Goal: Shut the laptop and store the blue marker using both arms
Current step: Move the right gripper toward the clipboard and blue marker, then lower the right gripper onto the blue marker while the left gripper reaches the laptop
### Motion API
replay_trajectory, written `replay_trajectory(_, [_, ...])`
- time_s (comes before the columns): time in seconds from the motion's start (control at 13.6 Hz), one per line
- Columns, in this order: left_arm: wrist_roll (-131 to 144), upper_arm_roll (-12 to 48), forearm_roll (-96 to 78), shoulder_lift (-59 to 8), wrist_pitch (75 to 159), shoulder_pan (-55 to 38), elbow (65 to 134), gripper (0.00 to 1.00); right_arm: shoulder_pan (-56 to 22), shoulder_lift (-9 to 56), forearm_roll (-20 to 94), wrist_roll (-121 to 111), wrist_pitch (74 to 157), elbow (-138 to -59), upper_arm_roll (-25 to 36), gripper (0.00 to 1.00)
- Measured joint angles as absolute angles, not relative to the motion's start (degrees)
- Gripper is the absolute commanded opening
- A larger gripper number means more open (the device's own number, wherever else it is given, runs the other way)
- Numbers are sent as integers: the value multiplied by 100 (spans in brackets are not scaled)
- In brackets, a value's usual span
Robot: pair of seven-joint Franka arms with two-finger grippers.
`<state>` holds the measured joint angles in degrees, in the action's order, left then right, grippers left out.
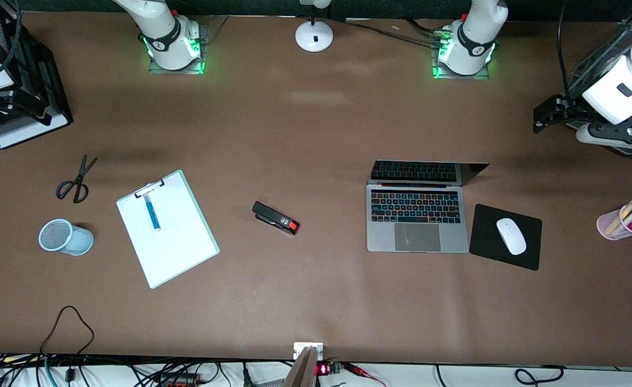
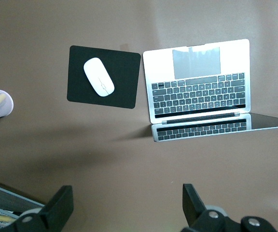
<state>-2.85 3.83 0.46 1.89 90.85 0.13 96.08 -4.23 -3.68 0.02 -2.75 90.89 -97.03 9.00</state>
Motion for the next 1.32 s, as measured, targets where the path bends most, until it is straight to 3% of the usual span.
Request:
replay_trajectory(0.59, [-285, 381, 46, 189, 9085, 14, 9608, 100, -424, -294, 1, -275, 9091, -9705, 897, 100])
replay_trajectory(1.1, [-285, 406, 46, -38, 8654, 0, 9479, 98, -465, 951, 5, -409, 9890, -9478, 875, 100])
replay_trajectory(1.18, [-285, 410, 46, -138, 8606, -5, 9374, 76, -468, 1212, 6, -656, 10044, -9376, 871, 100])
replay_trajectory(1.25, [-285, 414, 46, -242, 8578, -11, 9264, 46, -468, 1464, 6, -940, 10234, -9296, 871, 100])
replay_trajectory(1.32, [-285, 420, 46, -341, 8508, -18, 9132, 29, -470, 1683, 6, -1173, 10423, -9242, 869, 100])
